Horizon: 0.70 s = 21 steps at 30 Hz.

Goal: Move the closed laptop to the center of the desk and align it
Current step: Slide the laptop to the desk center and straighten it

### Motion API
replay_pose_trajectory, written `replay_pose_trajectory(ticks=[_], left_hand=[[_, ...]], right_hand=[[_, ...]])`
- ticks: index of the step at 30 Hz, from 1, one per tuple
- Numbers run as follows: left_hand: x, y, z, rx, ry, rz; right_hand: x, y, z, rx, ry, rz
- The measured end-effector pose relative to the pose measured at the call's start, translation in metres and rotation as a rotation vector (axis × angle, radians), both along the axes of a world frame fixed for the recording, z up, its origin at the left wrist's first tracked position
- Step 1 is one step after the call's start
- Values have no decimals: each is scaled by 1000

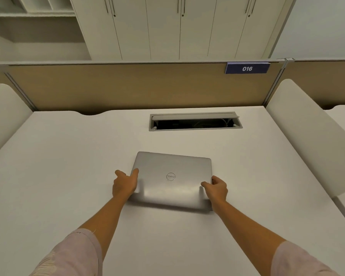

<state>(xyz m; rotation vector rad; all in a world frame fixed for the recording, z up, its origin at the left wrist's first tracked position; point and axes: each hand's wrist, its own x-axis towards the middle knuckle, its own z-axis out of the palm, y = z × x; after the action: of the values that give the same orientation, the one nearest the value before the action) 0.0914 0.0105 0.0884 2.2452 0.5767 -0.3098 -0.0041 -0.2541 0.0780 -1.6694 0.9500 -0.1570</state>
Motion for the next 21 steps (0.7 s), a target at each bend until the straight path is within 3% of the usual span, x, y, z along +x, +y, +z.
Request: replay_pose_trajectory(ticks=[9,11,14,16,19,21], left_hand=[[-3,15,-6,31,55,-53],[-7,13,-7,121,24,-139],[-17,12,-11,406,-178,-405],[-21,15,-16,412,-334,-657],[-28,20,-25,434,-365,-1089],[-33,21,-31,468,-353,-1223]], right_hand=[[14,-12,-11,-112,-11,249],[11,-15,-13,-188,3,322],[3,-16,-18,-349,4,424],[-6,-14,-24,-508,-9,530],[-20,-10,-37,-743,-123,758],[-25,-6,-44,-831,-169,934]])
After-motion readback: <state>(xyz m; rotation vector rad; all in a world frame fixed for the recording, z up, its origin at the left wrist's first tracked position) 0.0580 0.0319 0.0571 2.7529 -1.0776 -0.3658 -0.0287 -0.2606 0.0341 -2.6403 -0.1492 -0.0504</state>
